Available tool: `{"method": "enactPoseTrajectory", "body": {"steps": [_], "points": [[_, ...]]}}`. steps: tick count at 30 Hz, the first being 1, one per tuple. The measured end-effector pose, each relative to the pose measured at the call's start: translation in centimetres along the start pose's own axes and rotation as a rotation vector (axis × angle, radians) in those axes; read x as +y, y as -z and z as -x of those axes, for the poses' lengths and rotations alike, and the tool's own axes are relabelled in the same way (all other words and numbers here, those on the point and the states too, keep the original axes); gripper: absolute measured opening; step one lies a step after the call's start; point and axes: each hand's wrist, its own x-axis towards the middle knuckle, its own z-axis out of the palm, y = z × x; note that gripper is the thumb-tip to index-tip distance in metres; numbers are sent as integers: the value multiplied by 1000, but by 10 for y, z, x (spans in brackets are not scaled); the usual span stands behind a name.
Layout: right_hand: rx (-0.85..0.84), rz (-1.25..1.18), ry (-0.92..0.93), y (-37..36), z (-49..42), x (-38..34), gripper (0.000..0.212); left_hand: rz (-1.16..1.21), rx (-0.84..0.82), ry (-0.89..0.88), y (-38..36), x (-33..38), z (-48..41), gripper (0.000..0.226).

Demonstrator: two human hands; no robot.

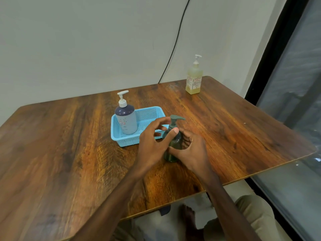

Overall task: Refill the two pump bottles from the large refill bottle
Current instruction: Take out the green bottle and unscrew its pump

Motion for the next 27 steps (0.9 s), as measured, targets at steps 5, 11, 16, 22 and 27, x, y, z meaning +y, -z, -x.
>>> {"method": "enactPoseTrajectory", "body": {"steps": [5, 11, 16, 22, 27], "points": [[7, 19, -11, 0, -1, 2, 77, -64, 92, -58, 4, 12, -9, 48], [8, 52, -2, -1, -1, 3, 72, -129, -5, -35, 10, 9, -8, 35], [13, 48, -10, -1, 0, 4, 76, -90, 117, -47, 6, 12, -3, 33], [6, 72, -11, -1, -2, 4, 71, -156, -37, -44, 7, 5, -5, 42], [20, 37, -42, -2, -3, 9, 85, -110, 64, -65, 11, 21, -9, 37]]}}
